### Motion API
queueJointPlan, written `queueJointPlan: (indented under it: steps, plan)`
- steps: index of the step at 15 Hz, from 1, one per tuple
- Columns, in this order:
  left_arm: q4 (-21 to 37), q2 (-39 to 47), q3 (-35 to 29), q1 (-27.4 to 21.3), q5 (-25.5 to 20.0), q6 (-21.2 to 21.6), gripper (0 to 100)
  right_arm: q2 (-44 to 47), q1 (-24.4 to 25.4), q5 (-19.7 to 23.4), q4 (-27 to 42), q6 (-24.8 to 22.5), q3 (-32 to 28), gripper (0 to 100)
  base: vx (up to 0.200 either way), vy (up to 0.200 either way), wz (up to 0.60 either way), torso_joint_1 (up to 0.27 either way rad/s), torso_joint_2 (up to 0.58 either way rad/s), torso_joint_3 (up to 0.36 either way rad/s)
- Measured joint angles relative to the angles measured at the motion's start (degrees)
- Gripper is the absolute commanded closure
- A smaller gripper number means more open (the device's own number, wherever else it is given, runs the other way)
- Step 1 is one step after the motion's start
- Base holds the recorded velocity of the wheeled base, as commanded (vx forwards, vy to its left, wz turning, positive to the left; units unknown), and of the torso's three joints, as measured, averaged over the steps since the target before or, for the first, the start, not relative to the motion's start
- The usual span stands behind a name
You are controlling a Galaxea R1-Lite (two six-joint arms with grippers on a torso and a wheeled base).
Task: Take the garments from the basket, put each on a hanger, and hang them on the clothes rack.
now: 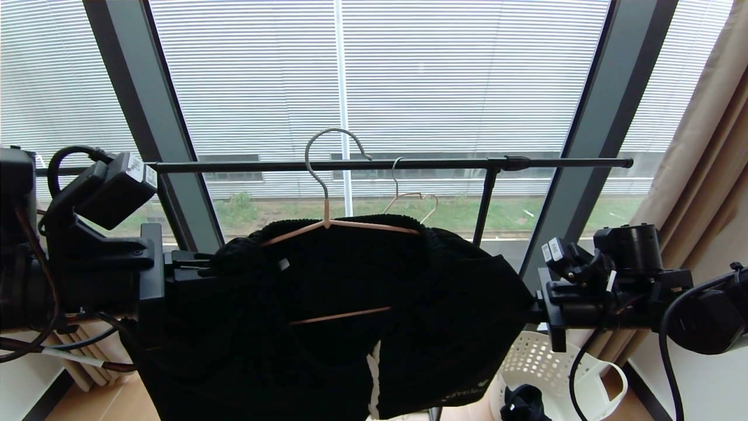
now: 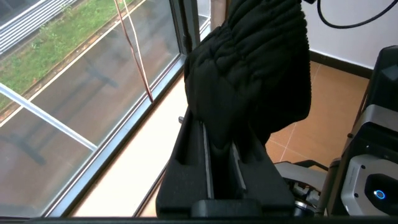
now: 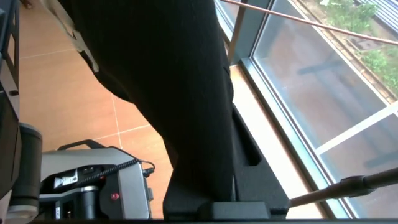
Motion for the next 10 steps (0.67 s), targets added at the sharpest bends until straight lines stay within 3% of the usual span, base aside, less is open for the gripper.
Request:
queueJointPlan:
  steps: [1, 2, 5, 8, 10]
  plan:
    - [0.02, -0.09, 0.07, 0.05, 0.00, -0.02, 100, -0.20, 0.09, 0.00, 0.02, -0.22, 0.52, 100, 0.000, 0.000, 0.00, 0.000, 0.00, 0.000]
    - [0.02, -0.13, 0.07, 0.11, 0.00, -0.02, 100, -0.34, 0.30, 0.00, 0.02, -0.89, 1.02, 0, 0.000, 0.000, 0.00, 0.000, 0.00, 0.000]
    - [0.05, -0.13, 0.16, 0.41, 0.15, -0.09, 100, -0.80, 1.63, -0.51, 0.07, -2.21, 2.18, 0, 0.000, 0.000, 0.00, 0.000, 0.00, 0.000]
    - [0.02, -0.13, 1.55, 5.07, 0.15, -0.07, 100, -1.68, 2.12, -4.22, 0.07, -1.85, 1.90, 0, 0.000, 0.000, 0.00, 0.000, 0.00, 0.000]
    - [0.02, 0.02, 2.45, 8.68, 0.15, -0.18, 100, -2.46, 2.97, -10.75, 0.33, 3.56, 0.82, 0, 0.000, 0.000, 0.00, 0.000, 0.00, 0.000]
